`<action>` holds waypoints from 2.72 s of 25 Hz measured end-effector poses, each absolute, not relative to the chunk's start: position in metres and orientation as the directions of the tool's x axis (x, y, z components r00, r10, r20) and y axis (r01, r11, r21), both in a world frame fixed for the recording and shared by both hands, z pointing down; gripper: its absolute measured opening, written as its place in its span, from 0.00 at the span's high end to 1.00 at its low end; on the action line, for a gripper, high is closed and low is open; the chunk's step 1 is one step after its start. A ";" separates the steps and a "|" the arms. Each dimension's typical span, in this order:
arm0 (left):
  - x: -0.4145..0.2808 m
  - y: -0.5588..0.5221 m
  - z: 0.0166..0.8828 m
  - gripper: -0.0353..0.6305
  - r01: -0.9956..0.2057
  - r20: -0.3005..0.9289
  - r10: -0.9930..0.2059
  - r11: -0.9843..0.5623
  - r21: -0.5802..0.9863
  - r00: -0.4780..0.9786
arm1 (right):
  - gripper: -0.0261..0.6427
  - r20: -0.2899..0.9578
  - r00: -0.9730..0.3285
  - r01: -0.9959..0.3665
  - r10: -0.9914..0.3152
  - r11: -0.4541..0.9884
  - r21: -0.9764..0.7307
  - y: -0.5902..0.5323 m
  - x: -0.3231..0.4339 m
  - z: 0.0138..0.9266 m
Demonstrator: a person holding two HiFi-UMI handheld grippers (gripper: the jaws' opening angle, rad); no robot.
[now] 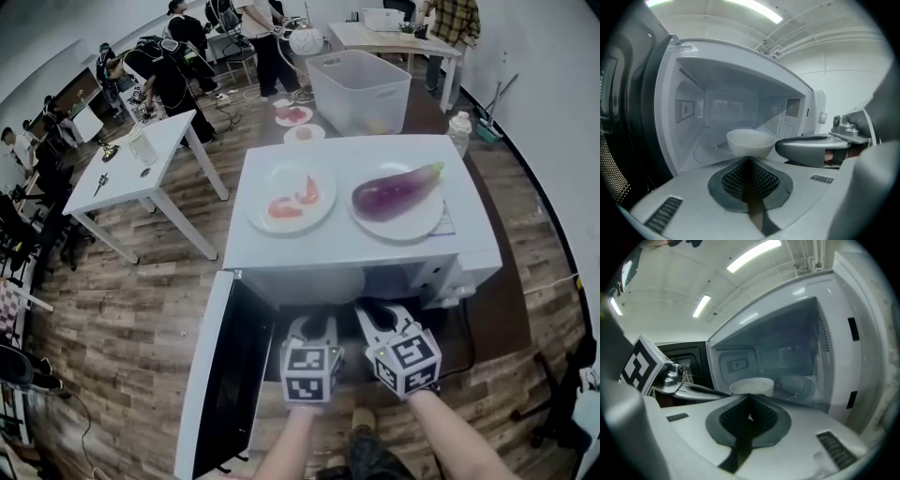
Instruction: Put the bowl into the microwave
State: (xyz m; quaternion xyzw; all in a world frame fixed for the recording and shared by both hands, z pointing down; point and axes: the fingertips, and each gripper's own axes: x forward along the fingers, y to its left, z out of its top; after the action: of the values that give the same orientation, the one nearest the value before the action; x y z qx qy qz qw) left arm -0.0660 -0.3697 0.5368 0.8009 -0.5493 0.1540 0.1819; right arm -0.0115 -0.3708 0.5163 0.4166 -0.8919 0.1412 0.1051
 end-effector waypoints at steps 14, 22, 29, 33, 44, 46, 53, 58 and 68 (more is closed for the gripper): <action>-0.065 -0.386 0.539 0.95 -0.939 0.455 -0.822 -0.321 0.128 0.343 | 0.95 0.324 -0.625 -0.778 -0.710 0.602 -0.183 -0.387 -0.014 0.523; -0.064 -0.392 0.538 0.95 -0.941 0.460 -0.822 -0.311 0.131 0.336 | 0.95 0.325 -0.625 -0.779 -0.710 0.594 -0.200 -0.392 -0.015 0.523; -0.064 -0.400 0.542 0.95 -0.943 0.464 -0.821 -0.308 0.129 0.332 | 0.95 0.325 -0.615 -0.787 -0.718 0.580 -0.209 -0.402 -0.014 0.524; -0.062 -0.404 0.541 0.95 -0.942 0.467 -0.819 -0.307 0.137 0.335 | 0.95 0.328 -0.613 -0.790 -0.719 0.574 -0.216 -0.407 -0.013 0.524; -0.061 -0.413 0.543 0.95 -0.941 0.471 -0.814 -0.302 0.155 0.339 | 0.95 0.331 -0.609 -0.793 -0.721 0.559 -0.241 -0.418 -0.013 0.526; -0.060 -0.414 0.543 0.95 -0.939 0.473 -0.811 -0.302 0.167 0.344 | 0.95 0.331 -0.606 -0.795 -0.723 0.555 -0.244 -0.419 -0.013 0.527; -0.058 -0.410 0.542 0.95 -0.936 0.466 -0.811 -0.310 0.170 0.353 | 0.95 0.358 -0.591 -0.805 -0.723 0.555 -0.209 -0.416 -0.013 0.531; -0.060 -0.406 0.545 0.95 -0.934 0.459 -0.814 -0.316 0.164 0.356 | 0.95 0.345 -0.604 -0.796 -0.718 0.564 -0.219 -0.410 -0.014 0.531; -0.059 -0.381 0.523 0.95 -0.932 0.384 -0.849 -0.331 0.148 0.362 | 0.96 0.286 -0.625 -0.780 -0.726 0.575 -0.247 -0.385 -0.013 0.514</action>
State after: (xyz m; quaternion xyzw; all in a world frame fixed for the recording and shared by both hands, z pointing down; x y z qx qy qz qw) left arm -0.0587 -0.3815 0.5231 0.8069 -0.5519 0.1194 0.1735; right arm -0.0132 -0.3848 0.5139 0.4260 -0.8840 0.1765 0.0765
